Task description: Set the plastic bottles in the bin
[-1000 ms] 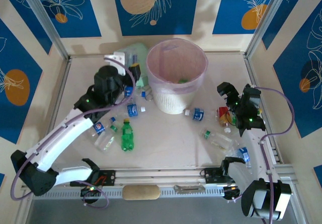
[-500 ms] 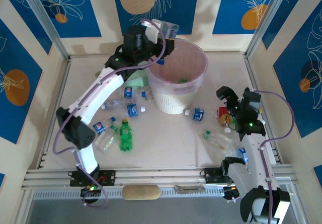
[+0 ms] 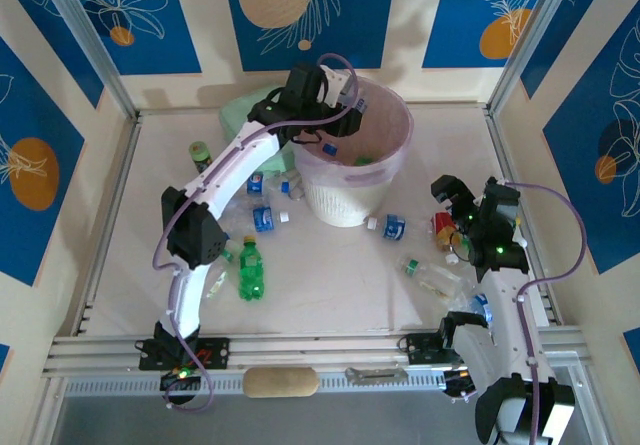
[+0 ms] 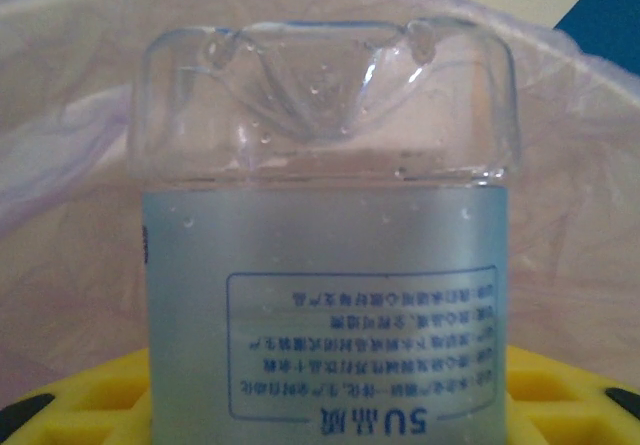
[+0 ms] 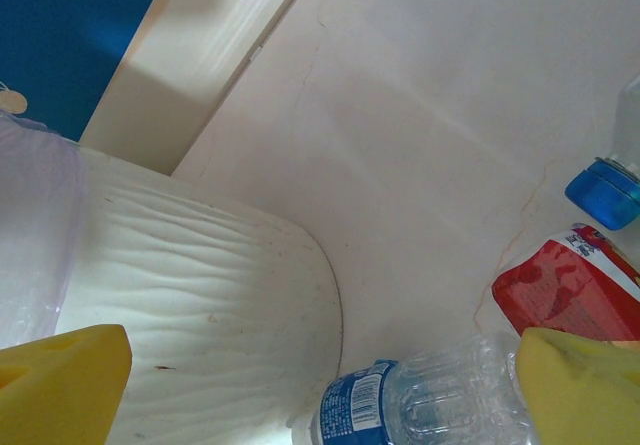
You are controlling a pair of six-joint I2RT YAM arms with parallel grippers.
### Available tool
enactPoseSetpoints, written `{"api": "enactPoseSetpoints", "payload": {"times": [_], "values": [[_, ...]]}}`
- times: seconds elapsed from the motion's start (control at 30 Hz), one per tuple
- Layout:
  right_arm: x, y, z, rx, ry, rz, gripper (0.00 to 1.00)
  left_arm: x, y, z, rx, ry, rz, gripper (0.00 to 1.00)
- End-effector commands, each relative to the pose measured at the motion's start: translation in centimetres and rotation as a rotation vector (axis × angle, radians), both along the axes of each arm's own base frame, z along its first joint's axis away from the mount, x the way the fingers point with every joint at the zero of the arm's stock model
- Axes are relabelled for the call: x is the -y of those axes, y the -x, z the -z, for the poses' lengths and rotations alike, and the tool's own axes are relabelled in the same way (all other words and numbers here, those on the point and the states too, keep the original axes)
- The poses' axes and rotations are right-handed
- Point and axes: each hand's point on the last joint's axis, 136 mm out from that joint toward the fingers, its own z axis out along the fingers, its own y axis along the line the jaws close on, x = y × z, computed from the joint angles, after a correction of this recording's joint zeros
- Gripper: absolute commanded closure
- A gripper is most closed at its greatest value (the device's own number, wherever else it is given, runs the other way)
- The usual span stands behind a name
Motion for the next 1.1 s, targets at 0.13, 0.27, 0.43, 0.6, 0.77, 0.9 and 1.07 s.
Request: {"api": "enactPoseSetpoints", "payload": {"times": [0.13,0.27,0.43,0.6,0.77,0.9,1.07], "values": [[-0.2,-0.2,0.2,-0.010,-0.018,-0.015,0.01,0.2,0.9,-1.8,0.013,0.021,0.045,0.35],[-0.1,-0.2,-0.2,-0.014,-0.002,-0.013,0.01,0.1,1.7,-3.1,0.032,0.023,0.047,0.16],[0.3,-0.1,-0.9,-0.025,0.033,-0.015,0.01,-1.0,3.4,-6.8,0.112,0.071,0.037,0.08],[1.1,0.1,-0.5,-0.086,0.089,-0.013,0.01,-4.1,5.8,-10.2,0.236,0.134,-0.031,0.00],[3.8,1.3,0.2,-0.202,0.153,0.080,0.01,-10.0,8.0,-10.3,0.358,0.139,-0.214,0.00],[7.0,3.5,0.7,-0.319,0.208,0.215,0.01,-15.0,9.3,-7.6,0.395,0.116,-0.386,0.00],[10.8,6.9,1.6,-0.404,0.261,0.399,0.01,-20.0,11.4,-1.8,0.334,0.069,-0.541,0.00]]}}
